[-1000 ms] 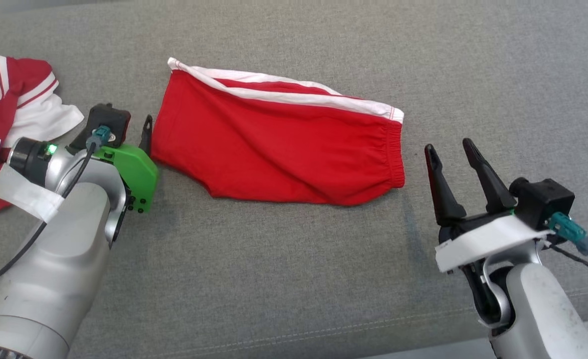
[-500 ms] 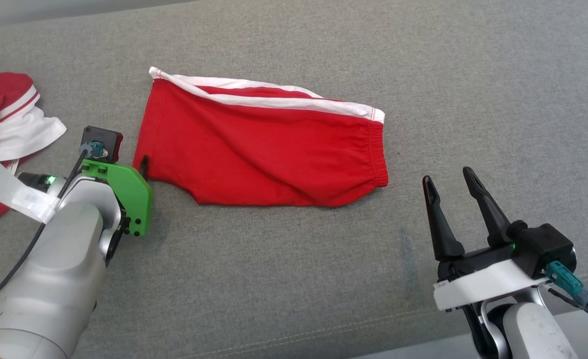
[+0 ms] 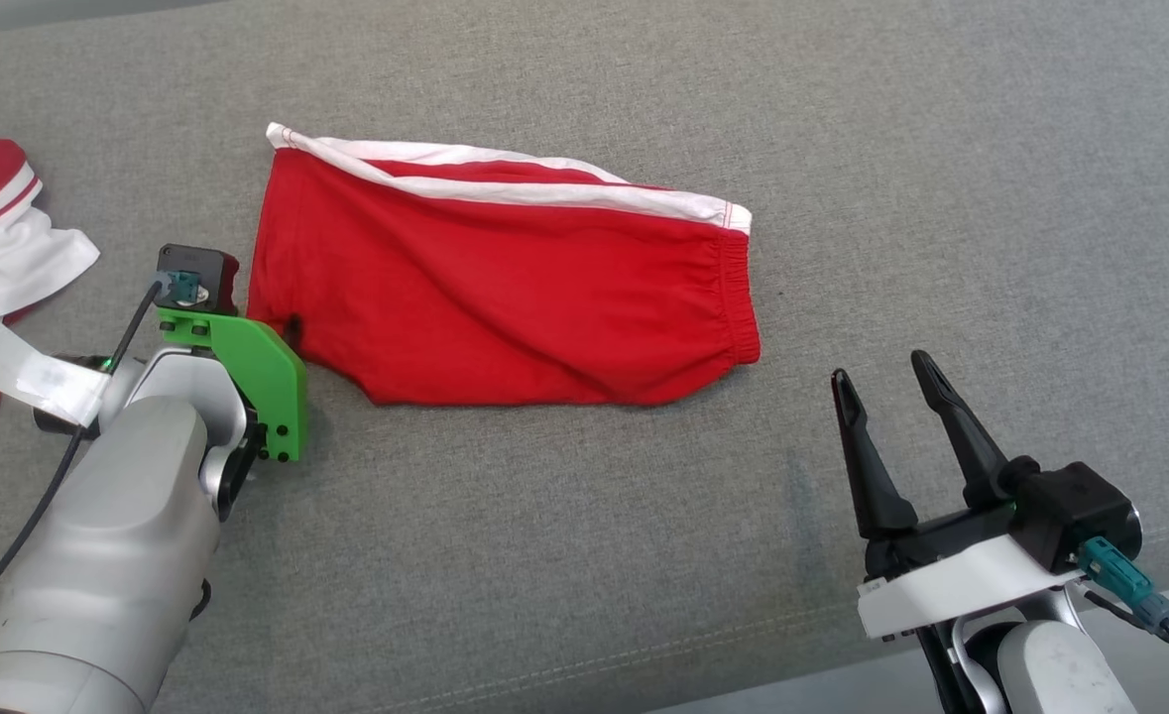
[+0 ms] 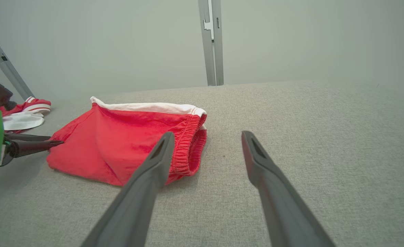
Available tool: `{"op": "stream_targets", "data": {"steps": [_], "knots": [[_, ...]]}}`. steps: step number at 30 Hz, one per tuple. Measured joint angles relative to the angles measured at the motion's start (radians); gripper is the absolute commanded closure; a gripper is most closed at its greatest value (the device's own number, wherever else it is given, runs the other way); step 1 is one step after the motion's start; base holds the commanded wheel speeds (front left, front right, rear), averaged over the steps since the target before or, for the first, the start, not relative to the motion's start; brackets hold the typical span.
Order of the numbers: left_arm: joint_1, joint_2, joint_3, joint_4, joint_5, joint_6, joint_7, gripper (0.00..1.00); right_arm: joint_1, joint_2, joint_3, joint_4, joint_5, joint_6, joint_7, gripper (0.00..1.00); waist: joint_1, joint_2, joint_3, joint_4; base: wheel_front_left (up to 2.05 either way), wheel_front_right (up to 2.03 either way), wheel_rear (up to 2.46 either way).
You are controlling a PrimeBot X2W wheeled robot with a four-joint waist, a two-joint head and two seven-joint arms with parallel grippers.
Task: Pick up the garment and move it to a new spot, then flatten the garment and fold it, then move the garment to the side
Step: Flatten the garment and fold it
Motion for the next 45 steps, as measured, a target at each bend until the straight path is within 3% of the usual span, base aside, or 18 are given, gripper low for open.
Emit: {"op": "stream_targets", "data": {"steps": [2,4,25,40,42,45], "knots": [[0.0,-0.006,0.003,-0.001,-0.007,-0.007,0.01,0.69,0.0,0.0,0.0,0.0,-0.002,0.0,0.001,0.0,0.0,0.0,0.003,-0.002,0.0,0.0,0.0],[0.0,-0.011,0.004,-0.006,-0.019,-0.021,0.021,1.0,0.0,0.0,-0.001,-0.001,-0.007,0.0,0.003,0.0,0.0,0.0,0.004,-0.001,0.0,0.0,0.0],[0.118,-0.017,-0.006,-0.074,-0.053,-0.016,-0.007,1.0,-0.002,0.0,0.006,0.011,-0.027,0.0,0.017,0.0,0.0,0.0,-0.073,0.05,0.0,0.0,0.0],[0.285,0.023,-0.017,-0.274,-0.062,0.101,0.013,1.0,0.022,0.0,-0.001,0.016,-0.027,0.0,0.044,0.0,0.0,0.0,-0.137,0.075,0.0,0.0,0.0],[0.296,0.034,-0.021,-0.305,-0.053,0.114,0.003,0.0,0.022,0.0,0.001,0.016,-0.026,0.0,0.047,0.0,0.0,0.0,-0.14,0.075,0.0,0.0,0.0],[0.316,0.047,-0.021,-0.338,-0.051,0.139,0.002,0.0,0.024,0.0,0.004,0.021,-0.022,0.0,0.049,0.0,0.0,0.0,-0.147,0.077,0.0,0.0,0.0]]}}
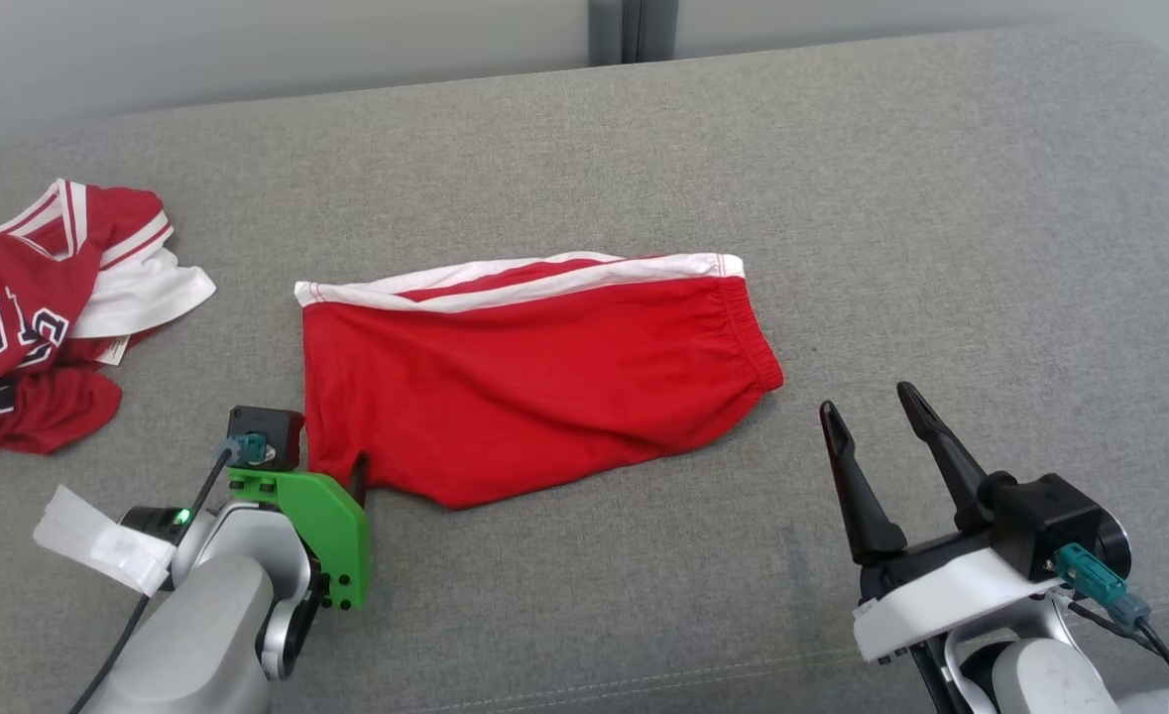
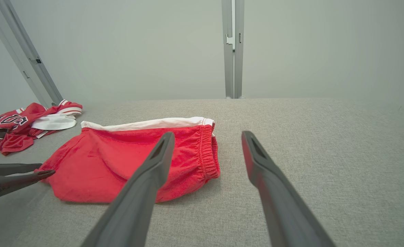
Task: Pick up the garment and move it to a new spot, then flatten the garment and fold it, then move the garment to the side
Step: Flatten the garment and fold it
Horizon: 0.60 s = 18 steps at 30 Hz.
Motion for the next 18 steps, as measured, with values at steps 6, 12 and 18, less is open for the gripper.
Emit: {"op": "stream_targets", "data": {"steps": [6,12,18], "knots": [[0.061,0.005,0.048,-0.081,-0.012,0.072,-0.108,0.0,0.018,0.0,-0.013,0.018,0.016,0.0,0.003,0.0,0.0,0.0,-0.033,0.008,0.0,0.0,0.0],[0.137,0.004,0.142,-0.194,-0.031,0.141,-0.309,0.0,0.044,0.0,-0.034,0.04,0.036,0.0,0.003,0.0,0.0,0.0,-0.081,0.029,0.0,0.0,0.0],[0.239,-0.016,0.25,-0.341,-0.025,0.148,-0.348,0.0,0.056,0.0,-0.05,0.074,0.057,0.0,0.002,0.0,0.0,0.0,-0.125,0.07,0.0,0.0,0.0]]}}
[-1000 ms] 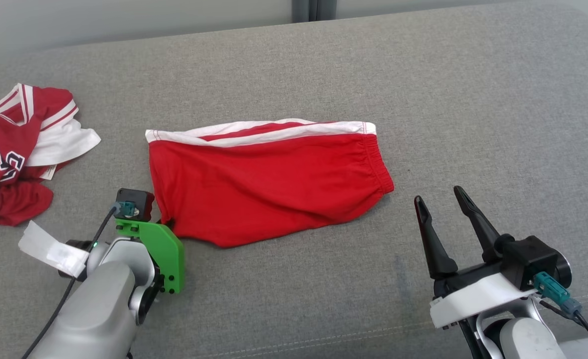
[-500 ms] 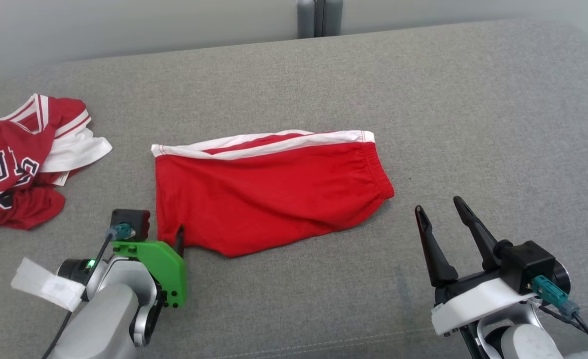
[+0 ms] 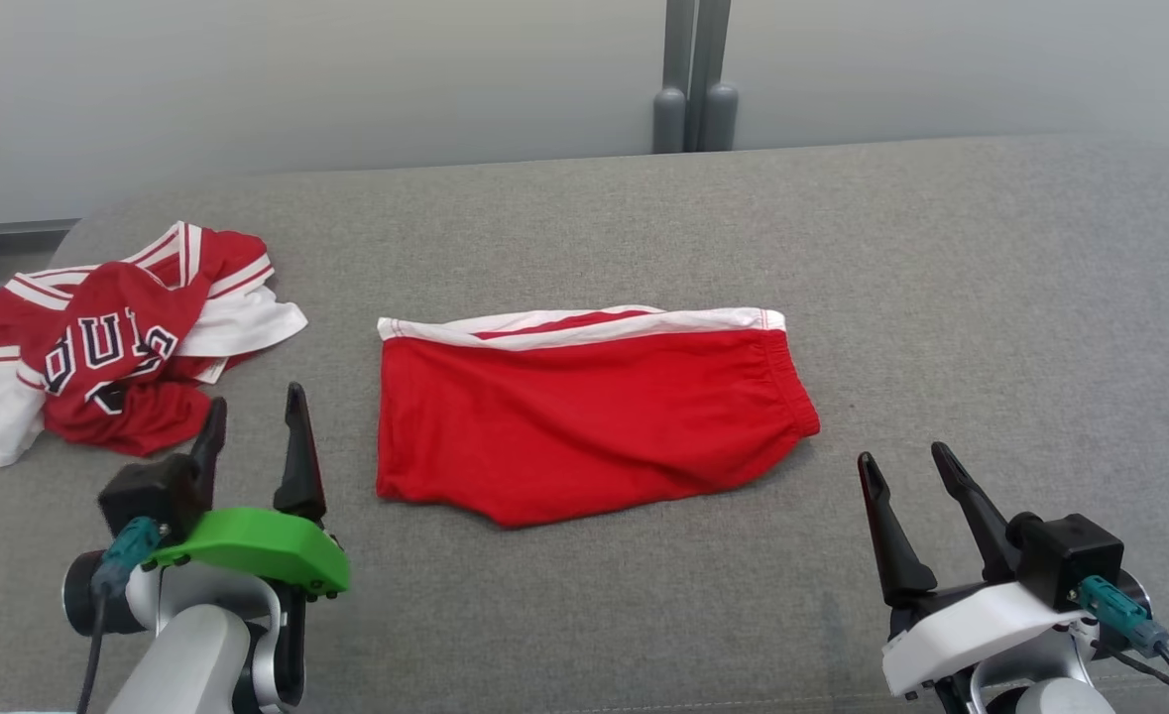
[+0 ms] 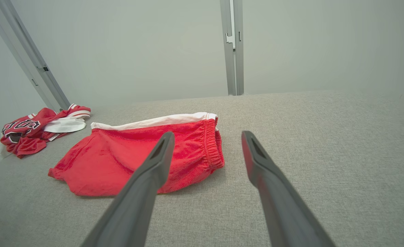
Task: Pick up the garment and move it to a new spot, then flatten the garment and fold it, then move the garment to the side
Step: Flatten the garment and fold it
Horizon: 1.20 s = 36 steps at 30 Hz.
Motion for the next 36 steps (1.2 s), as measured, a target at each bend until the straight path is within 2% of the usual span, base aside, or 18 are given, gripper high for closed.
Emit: {"op": "stream_targets", "data": {"steps": [3,9,14,20,26,36], "knots": [[0.09,-0.027,0.12,-0.151,0.078,-0.009,-0.006,0.0,0.004,0.0,-0.015,0.018,0.002,0.0,-0.006,0.0,0.0,0.0,-0.023,0.032,0.0,0.0,0.0],[0.246,-0.085,0.236,-0.27,0.148,-0.082,-0.006,0.0,0.005,0.0,-0.027,0.042,0.01,0.0,-0.016,0.0,0.0,0.0,-0.054,0.067,0.0,0.0,0.0],[0.338,-0.101,0.27,-0.304,0.2,-0.16,-0.006,0.0,0.01,0.0,-0.036,0.064,0.01,0.0,-0.019,0.0,0.0,0.0,-0.073,0.08,0.0,0.0,0.0],[0.404,-0.103,0.295,-0.325,0.27,-0.218,-0.006,0.0,0.024,0.0,-0.064,0.084,-0.033,0.0,-0.044,0.0,0.0,0.0,-0.087,0.083,0.0,0.0,0.0],[0.454,-0.109,0.294,-0.316,0.334,-0.232,-0.006,0.0,0.05,0.001,-0.09,0.103,-0.066,0.0,-0.09,0.0,0.0,0.0,-0.093,0.075,0.0,0.0,0.0],[0.474,-0.114,0.3,-0.239,0.356,-0.265,-0.006,0.0,0.076,0.0,-0.124,0.151,-0.068,0.0,-0.111,0.0,0.0,0.0,-0.101,0.063,0.0,0.0,0.0]]}}
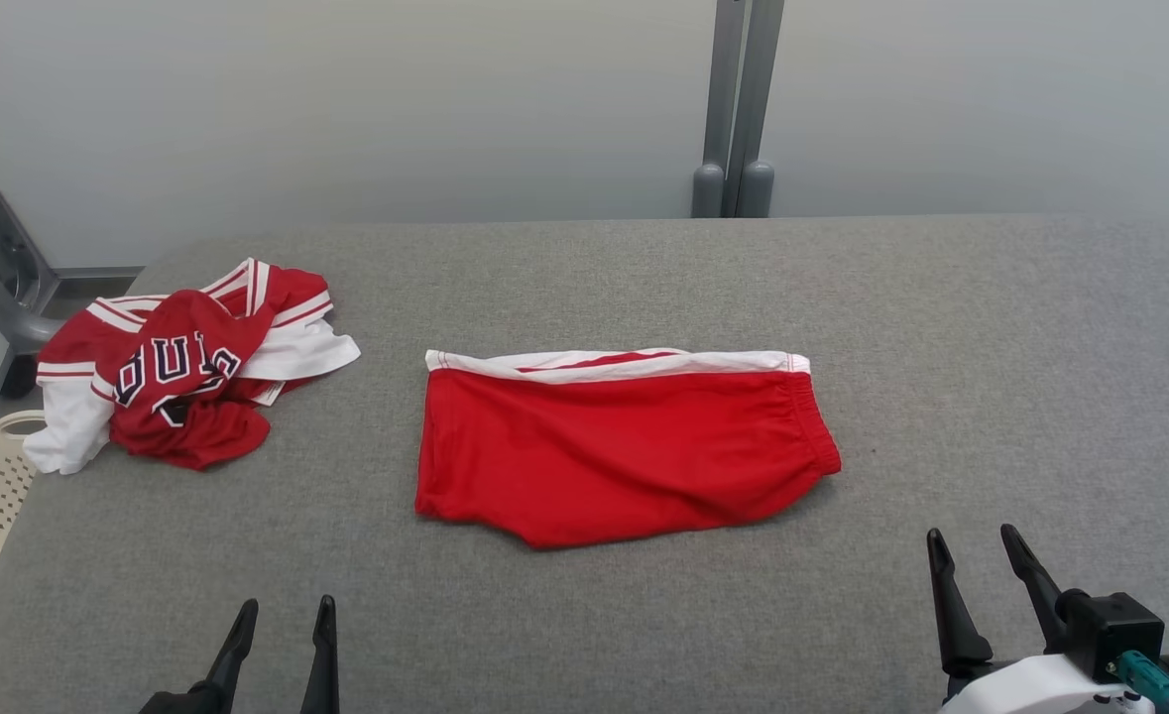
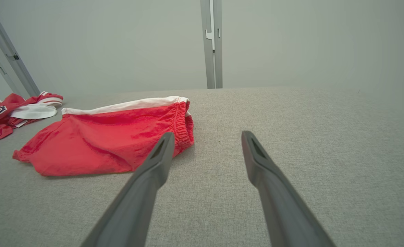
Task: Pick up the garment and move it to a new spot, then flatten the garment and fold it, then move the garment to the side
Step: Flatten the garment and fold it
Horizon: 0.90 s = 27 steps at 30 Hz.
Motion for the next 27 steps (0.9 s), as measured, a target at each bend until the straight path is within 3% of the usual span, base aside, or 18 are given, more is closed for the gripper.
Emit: {"op": "stream_targets", "data": {"steps": [13,19,27], "knots": [[-0.001,-0.022,0.025,0.031,0.02,-0.025,0.0,0.0,-0.015,0.0,0.01,0.016,0.035,0.0,0.04,0.0,0.0,0.0,-0.004,0.002,0.0,0.0,0.0],[-0.001,-0.03,0.029,0.036,0.023,-0.034,0.0,0.0,-0.112,0.002,0.044,0.015,0.074,0.0,0.346,0.0,0.0,0.0,0.005,-0.006,0.0,0.0,0.0],[-0.024,-0.046,0.017,0.043,0.044,-0.048,0.0,0.0,-0.342,-0.002,-0.043,-0.011,0.044,0.0,0.792,0.0,0.0,0.0,0.043,-0.004,0.0,0.0,0.0]]}}
